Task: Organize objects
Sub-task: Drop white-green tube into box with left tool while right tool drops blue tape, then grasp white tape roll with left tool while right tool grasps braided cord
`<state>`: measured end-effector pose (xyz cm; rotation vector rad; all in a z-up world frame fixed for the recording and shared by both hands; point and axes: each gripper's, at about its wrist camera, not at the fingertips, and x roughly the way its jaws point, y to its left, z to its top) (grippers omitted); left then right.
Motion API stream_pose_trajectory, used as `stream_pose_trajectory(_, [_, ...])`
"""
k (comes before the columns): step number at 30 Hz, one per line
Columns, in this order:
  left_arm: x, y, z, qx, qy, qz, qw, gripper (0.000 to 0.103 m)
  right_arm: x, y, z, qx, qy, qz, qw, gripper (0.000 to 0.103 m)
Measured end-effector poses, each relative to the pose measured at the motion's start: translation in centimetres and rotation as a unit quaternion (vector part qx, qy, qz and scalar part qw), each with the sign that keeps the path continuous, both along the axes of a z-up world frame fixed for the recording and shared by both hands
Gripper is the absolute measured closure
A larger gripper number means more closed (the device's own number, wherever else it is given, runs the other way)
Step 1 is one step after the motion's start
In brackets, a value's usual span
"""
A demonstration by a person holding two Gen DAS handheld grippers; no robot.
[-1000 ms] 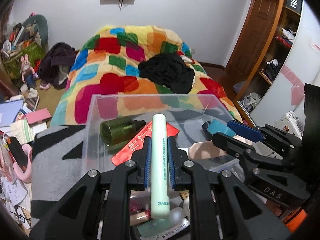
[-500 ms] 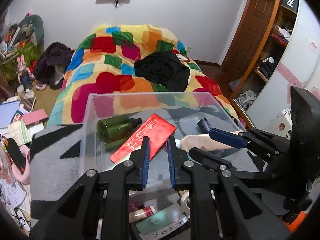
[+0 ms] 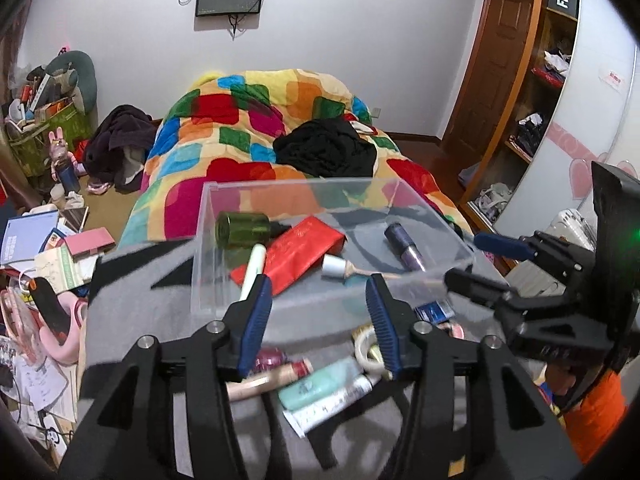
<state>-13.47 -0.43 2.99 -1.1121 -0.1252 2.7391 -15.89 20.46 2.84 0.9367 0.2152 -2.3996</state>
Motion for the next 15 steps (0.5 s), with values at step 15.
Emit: stream_pose_trajectory(15, [1.7,2.9,-5.6,0.010,-0.068,-0.027,0.9973,0.045,2.2,2.8,-6.1,0.013,-0.081,-0.003,0.997,0.041])
